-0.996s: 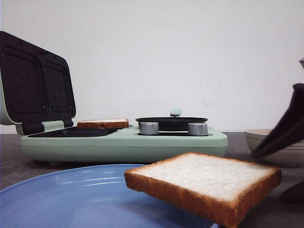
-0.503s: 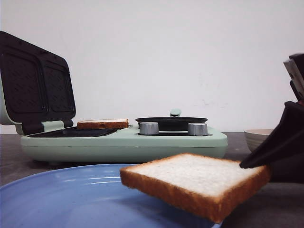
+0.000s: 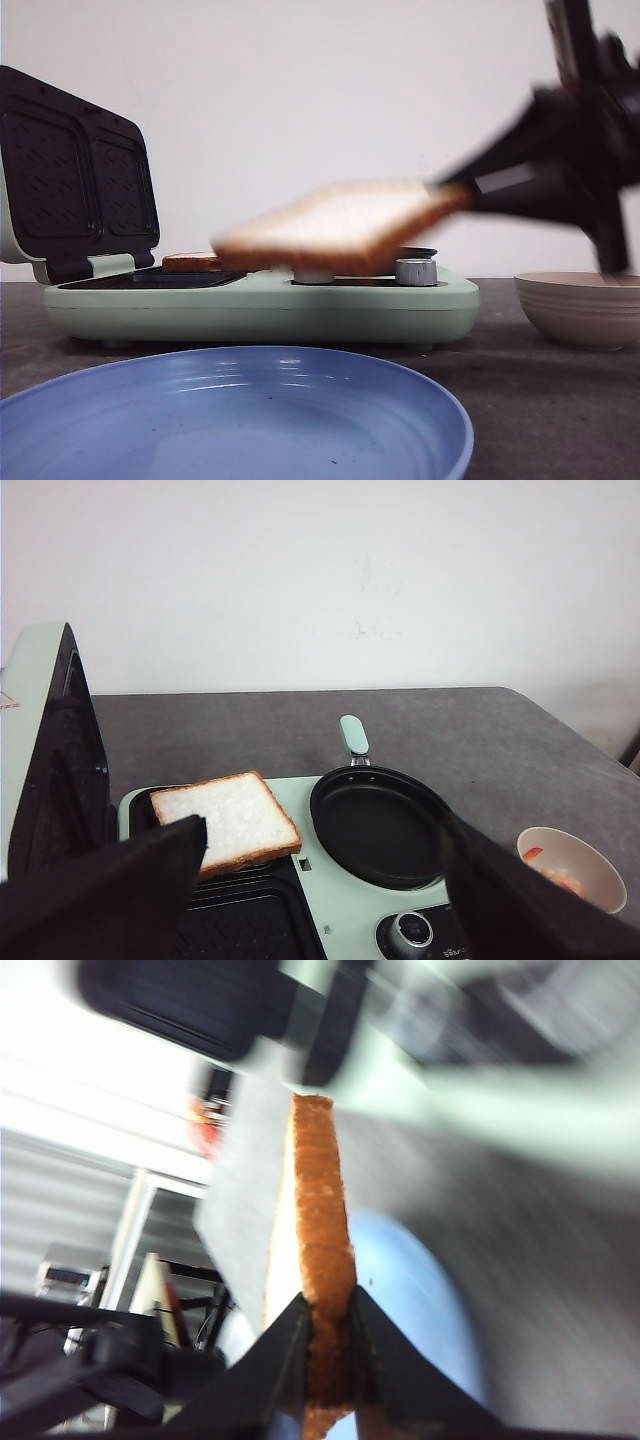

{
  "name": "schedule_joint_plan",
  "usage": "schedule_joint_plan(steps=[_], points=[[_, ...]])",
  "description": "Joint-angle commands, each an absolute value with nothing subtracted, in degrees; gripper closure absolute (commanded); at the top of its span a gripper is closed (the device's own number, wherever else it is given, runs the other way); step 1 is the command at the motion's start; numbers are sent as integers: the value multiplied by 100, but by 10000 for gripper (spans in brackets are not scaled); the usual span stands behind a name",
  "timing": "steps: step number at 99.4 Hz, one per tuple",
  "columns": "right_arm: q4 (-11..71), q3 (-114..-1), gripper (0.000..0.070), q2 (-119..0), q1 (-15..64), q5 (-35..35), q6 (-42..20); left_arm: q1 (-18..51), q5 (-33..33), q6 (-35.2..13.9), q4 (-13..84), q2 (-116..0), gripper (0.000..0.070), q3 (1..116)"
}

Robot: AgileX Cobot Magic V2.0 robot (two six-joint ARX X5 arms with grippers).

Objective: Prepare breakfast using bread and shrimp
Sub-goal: 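Carry the bread slice with the right gripper over the sandwich maker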

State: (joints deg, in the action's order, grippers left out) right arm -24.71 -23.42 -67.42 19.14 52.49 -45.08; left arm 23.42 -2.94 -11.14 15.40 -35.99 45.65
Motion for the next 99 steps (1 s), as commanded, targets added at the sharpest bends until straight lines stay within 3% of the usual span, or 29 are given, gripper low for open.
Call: schedule_joint_plan(steps=[1, 16, 30, 40, 62, 74, 99], points=[[-2482, -2775, 696, -6799, 2073, 5249, -4263, 2370, -301, -1129, 1498, -3594, 266, 4615], [-1559, -3857, 696, -6807, 2469, 4751, -3247, 2368, -301, -1127, 1446, -3551, 266, 4615], [38, -4954, 696, -6914, 2980, 3524, -1341, 2368, -298, -1127, 1304, -3524, 266, 4615], [530, -5572, 696, -7150, 3393, 2860, -211, 2368, -301, -1127, 1181, -3516, 266, 4615], [558, -6543, 696, -7994, 4123, 1490, 1520, 2368, -298, -1127, 1063, -3516, 266, 4615], [489, -6956, 696, -8582, 4344, 1109, 2421, 2368, -301, -1125, 1061, -3507, 266, 4615], [-784, -7118, 696, -9577, 4681, 576, 3951, 2368, -298, -1125, 1063, -3435, 266, 4615]])
